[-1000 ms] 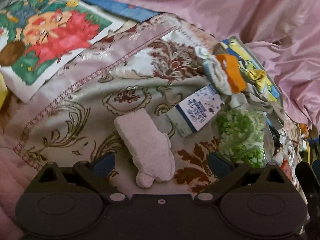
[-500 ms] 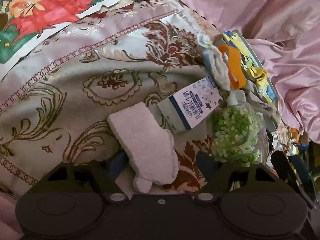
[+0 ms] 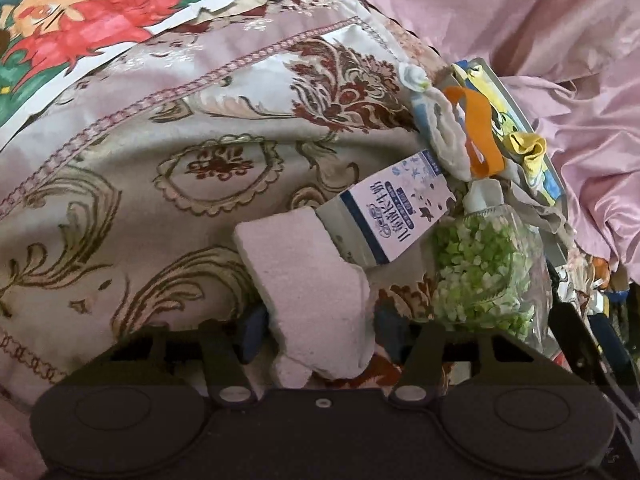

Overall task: Organize soft objects
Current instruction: 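Lower the left tool onto the white fuzzy sock and close it, then lift the white fuzzy sock with the left tool and carry it over the tray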

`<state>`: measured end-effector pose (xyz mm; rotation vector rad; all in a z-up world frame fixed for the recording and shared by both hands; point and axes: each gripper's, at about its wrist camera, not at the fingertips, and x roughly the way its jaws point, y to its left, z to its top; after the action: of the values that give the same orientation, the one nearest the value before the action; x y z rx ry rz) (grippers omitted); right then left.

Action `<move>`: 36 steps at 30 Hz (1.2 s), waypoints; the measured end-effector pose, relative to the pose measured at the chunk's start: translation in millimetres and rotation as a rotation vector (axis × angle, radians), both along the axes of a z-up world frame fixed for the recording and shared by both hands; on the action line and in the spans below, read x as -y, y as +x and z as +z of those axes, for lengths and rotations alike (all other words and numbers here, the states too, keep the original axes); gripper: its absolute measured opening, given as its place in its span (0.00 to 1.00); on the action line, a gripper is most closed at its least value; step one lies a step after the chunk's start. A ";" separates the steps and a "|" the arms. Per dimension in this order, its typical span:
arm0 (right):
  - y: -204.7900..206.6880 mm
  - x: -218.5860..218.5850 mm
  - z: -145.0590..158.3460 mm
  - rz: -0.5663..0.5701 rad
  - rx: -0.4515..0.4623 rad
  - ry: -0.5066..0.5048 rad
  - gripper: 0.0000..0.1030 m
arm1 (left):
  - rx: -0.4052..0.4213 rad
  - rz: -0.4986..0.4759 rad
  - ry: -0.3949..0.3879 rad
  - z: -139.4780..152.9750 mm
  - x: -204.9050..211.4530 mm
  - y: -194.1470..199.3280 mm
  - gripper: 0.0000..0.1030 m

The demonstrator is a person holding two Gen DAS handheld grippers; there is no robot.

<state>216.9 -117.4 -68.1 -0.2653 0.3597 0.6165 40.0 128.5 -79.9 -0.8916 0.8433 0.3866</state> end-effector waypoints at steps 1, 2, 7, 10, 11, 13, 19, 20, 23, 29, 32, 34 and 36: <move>1.1 0.3 -0.1 -0.002 0.002 0.001 1.00 | 0.003 -0.007 0.015 0.6 2.2 3.2 0.56; 1.7 0.3 0.1 -0.006 0.005 0.002 1.00 | 0.005 -0.019 0.030 1.0 4.7 6.6 0.56; 6.3 2.5 1.2 -0.030 0.015 0.012 1.00 | -0.018 -0.064 0.111 2.9 15.3 22.1 0.59; 10.0 4.1 2.2 -0.038 0.017 0.021 1.00 | -0.026 -0.075 0.136 3.1 17.8 22.0 0.58; 11.2 3.7 2.3 -0.040 0.016 0.024 1.00 | -0.026 -0.076 0.137 3.3 17.7 21.2 0.58; 14.1 2.0 1.9 -0.040 0.016 0.024 1.00 | -0.025 -0.075 0.140 3.6 18.4 19.6 0.56; 27.4 -7.1 2.4 -0.040 0.028 0.030 1.00 | 0.021 -0.071 0.128 9.9 25.4 8.9 0.56; 30.8 -8.3 2.4 -0.039 0.025 0.035 1.00 | 0.033 -0.071 0.142 12.5 27.8 7.6 0.56; 38.8 -12.9 0.6 -0.040 0.023 0.035 0.99 | 0.059 -0.059 0.163 17.5 29.0 4.6 0.56; 56.8 -23.9 -3.4 -0.040 0.029 0.040 0.91 | 0.071 -0.045 0.170 19.9 28.8 3.0 0.56; 69.5 -31.6 -6.1 -0.037 0.015 0.039 0.74 | 0.086 -0.049 0.178 23.1 34.1 -0.5 0.56; 77.7 -36.4 -8.3 -0.045 0.007 0.035 0.66 | 0.093 -0.055 0.188 23.6 37.6 -2.0 0.56; 84.4 -40.2 -10.9 -0.052 0.001 0.029 0.58 | 0.102 -0.060 0.191 22.7 38.6 -1.3 0.56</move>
<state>301.3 -77.1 -79.0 -0.2278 0.3558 0.5706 38.8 90.0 -57.1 -0.7014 0.7251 0.3599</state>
